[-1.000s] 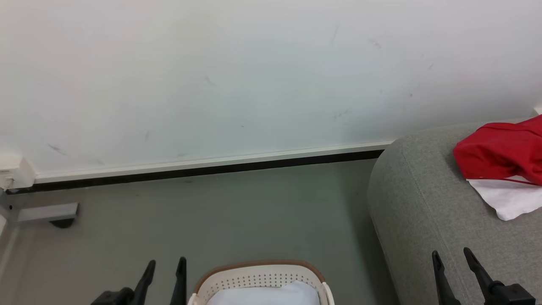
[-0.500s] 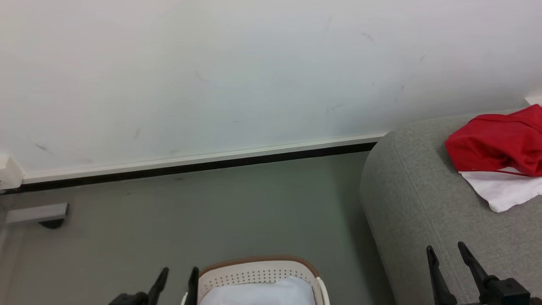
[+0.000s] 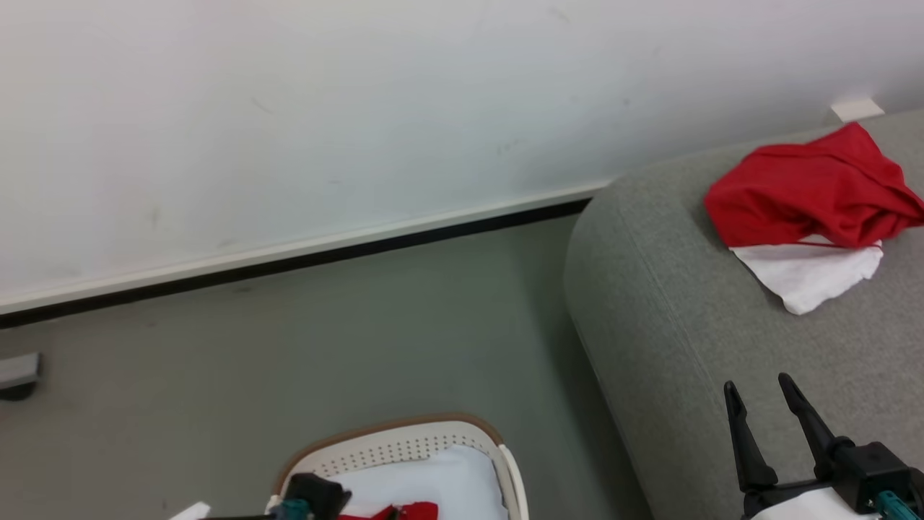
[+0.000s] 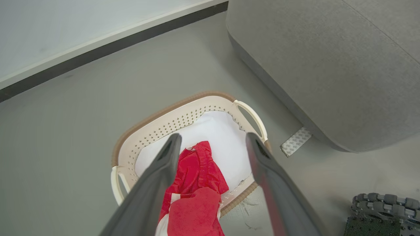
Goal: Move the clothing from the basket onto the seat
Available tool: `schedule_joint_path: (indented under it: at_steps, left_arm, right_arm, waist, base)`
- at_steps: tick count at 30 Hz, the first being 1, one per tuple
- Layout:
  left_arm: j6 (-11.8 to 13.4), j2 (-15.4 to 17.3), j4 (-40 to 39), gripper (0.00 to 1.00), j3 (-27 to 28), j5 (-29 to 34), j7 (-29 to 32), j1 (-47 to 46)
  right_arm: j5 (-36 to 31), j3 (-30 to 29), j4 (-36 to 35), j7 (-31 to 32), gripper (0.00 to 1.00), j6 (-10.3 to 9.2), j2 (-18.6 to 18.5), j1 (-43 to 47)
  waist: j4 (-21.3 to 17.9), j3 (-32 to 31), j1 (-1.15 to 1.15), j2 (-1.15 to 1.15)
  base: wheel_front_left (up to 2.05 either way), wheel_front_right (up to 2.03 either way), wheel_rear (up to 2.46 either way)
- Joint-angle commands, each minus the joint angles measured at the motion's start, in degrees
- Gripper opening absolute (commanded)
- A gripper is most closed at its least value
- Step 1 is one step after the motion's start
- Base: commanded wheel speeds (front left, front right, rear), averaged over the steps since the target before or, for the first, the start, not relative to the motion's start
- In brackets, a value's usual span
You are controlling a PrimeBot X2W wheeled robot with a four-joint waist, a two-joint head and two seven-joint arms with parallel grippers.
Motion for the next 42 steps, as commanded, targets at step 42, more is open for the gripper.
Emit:
schedule_joint_path:
  at_steps: [42]
  left_arm:
    - [-0.24, 3.91, 22.55, 1.00, -11.66, 7.60, 13.11, -14.85]
  right_arm:
    - [5.36, 1.11, -5.98, 0.05, 1.00, -0.15, 3.16, -12.37]
  waist:
    - [-9.44, 25.22, 0.00, 0.00]
  base:
    - [0.00, 0.00, 0.00]
